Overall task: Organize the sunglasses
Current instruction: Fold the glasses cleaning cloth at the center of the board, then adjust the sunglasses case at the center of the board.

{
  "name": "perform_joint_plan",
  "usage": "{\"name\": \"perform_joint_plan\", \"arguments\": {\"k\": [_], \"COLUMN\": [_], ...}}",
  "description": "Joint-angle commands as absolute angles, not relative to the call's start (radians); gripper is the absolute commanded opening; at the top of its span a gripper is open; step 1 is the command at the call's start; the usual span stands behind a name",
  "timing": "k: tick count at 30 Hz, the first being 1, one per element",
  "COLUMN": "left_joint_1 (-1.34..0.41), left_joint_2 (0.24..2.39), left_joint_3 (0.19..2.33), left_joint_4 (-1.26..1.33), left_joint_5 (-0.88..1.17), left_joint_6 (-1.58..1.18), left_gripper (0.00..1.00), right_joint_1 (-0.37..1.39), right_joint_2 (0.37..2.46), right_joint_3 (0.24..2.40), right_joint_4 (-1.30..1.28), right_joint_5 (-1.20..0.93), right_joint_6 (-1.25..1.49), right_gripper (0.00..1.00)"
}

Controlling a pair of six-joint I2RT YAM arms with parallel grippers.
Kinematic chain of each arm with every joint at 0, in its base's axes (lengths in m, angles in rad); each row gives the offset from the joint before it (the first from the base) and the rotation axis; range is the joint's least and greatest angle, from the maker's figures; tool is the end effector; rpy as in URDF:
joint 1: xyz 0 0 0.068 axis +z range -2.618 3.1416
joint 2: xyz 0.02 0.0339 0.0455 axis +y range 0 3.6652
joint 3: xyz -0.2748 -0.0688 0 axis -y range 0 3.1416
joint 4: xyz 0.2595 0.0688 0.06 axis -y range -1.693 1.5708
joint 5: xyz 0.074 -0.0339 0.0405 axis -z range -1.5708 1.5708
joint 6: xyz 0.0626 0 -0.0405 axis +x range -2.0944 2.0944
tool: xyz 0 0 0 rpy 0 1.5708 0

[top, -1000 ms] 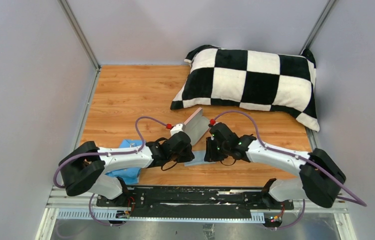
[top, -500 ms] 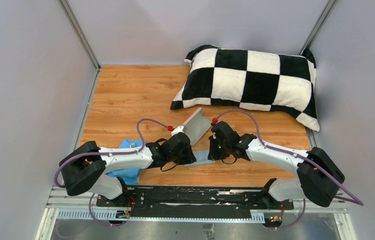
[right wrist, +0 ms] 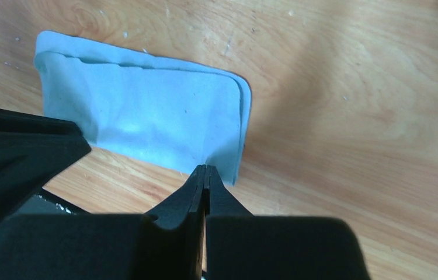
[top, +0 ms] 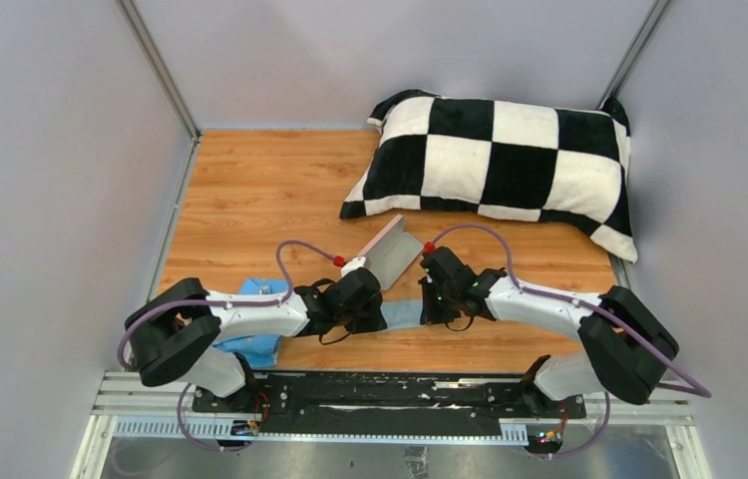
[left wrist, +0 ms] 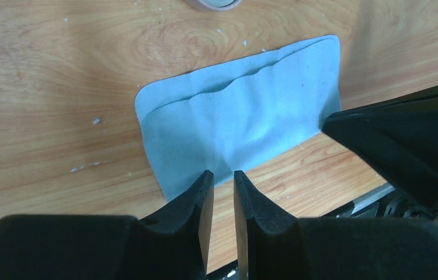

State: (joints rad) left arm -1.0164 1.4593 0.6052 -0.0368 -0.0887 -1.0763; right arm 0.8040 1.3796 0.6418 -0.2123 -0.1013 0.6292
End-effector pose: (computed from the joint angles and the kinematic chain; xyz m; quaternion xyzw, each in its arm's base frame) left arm 0.1578 -0.2444 0.1243 -0.0430 0.9410 -0.2674 0.2030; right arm 0.1893 0.2056 0.1423 -0.0984 0.9460 0.2367 0.1983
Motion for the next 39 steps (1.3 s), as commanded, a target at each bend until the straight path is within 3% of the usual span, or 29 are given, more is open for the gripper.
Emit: {"name": "perform_joint_plan", "arguments": {"k": [1, 7, 10, 14, 19, 35, 39], "left_joint_1": [-1.011, -0.975, -0.926, -0.907, -0.902, -0.909, -0.910], "left_joint_2": [1.375, 1.302, 1.291, 1.275, 1.364, 1.617, 1.662], "left_joint_3": [0.623, 0.684, 0.698, 0.684, 0.732, 0.763, 0.762], "left_joint_4": [-0.126, -0.255, -0.272, -0.194, -0.105, -0.034, -0.018], "left_joint_5": [-0.131, -0.303, -0.373, -0.457, -0.479, -0.536, -0.518], "left_joint_6": [-1.039, -1.058, -1.114, -1.164, -1.158, -1.267, -1.278], "left_gripper": [0.26, 0.28, 0.32, 0.49, 0.55, 0.46, 0.39], "right_joint_1": [0.794, 0.789, 0.781, 0.781, 0.780, 0.781, 0.781], "right_joint_2": [1.282, 1.177, 1.126, 1.067, 1.048, 0.973, 0.958], "right_joint_3": [0.666, 0.679, 0.666, 0.649, 0.624, 0.594, 0.585], "right_joint_4": [-0.323, -0.374, -0.381, -0.403, -0.404, -0.443, -0.442], "right_joint_5": [-0.031, 0.107, 0.127, 0.135, 0.130, 0.124, 0.126], "right_joint_6": [0.605, 0.617, 0.623, 0.637, 0.650, 0.668, 0.676], "right_gripper": [0.00, 0.02, 0.08, 0.18, 0.21, 0.19, 0.19]}}
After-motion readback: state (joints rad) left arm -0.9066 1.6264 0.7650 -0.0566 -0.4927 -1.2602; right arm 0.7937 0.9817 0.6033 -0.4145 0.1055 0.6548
